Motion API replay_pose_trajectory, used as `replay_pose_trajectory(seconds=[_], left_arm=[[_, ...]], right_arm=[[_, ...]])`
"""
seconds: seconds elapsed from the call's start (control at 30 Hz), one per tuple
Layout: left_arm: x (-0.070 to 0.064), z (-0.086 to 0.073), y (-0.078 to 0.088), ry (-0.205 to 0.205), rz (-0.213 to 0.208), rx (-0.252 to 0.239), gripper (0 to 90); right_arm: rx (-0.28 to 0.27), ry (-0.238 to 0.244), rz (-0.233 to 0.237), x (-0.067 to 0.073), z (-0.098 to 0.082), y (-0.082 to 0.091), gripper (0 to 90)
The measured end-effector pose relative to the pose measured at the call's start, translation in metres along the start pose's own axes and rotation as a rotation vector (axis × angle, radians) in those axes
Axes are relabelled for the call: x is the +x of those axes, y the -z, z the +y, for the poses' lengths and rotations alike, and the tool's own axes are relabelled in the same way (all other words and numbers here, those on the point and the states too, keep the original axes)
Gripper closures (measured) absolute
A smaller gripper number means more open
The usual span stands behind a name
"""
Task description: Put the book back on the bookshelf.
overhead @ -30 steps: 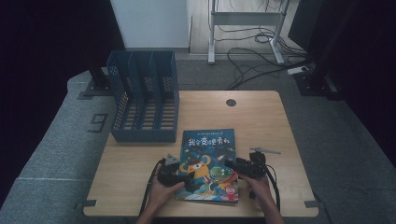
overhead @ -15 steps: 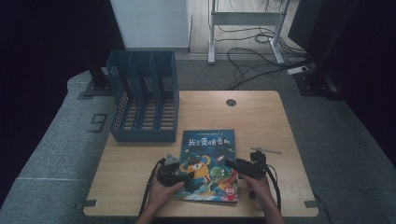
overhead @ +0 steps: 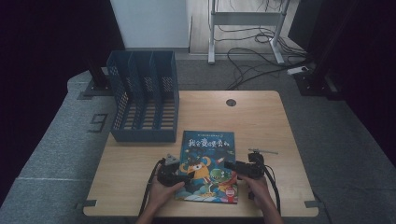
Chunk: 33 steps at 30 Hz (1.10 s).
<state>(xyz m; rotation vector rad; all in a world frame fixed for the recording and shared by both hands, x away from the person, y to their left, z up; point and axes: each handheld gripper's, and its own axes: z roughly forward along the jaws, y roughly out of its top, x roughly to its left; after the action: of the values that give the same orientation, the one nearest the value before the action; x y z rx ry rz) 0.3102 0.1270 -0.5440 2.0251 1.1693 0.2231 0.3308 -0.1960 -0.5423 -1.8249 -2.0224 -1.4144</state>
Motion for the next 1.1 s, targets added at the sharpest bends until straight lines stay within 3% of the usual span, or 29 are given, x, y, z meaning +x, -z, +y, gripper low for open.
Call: replay_pose_trajectory(seconds=[0.17,0.4,0.43,0.47,0.5,0.93,1.1], left_arm=[[0.000,0.000,0.000,0.000,0.000,0.000,19.6],[0.001,0.000,0.000,0.002,-0.006,0.000,19.5],[0.001,0.000,0.000,0.002,-0.006,0.000,19.1],[0.002,0.000,0.000,0.014,-0.017,-0.003,18.9],[0.002,0.000,0.000,0.014,-0.017,-0.003,18.9],[0.002,0.000,0.001,0.010,-0.008,-0.001,18.8],[0.003,0.000,0.001,0.011,-0.007,-0.002,18.9]], right_arm=[[0.002,-0.008,0.006,-0.002,0.000,-0.001,26.5],[-0.061,-0.096,0.150,-0.005,0.008,0.016,29.1],[-0.061,-0.096,0.150,-0.005,0.008,0.016,29.1],[-0.075,-0.111,0.186,-0.005,0.009,0.020,30.2],[-0.078,-0.111,0.193,-0.005,0.010,0.021,30.7],[-0.044,-0.169,0.214,-0.012,0.007,0.017,31.8],[-0.036,-0.169,0.216,-0.012,0.006,0.017,32.2]])
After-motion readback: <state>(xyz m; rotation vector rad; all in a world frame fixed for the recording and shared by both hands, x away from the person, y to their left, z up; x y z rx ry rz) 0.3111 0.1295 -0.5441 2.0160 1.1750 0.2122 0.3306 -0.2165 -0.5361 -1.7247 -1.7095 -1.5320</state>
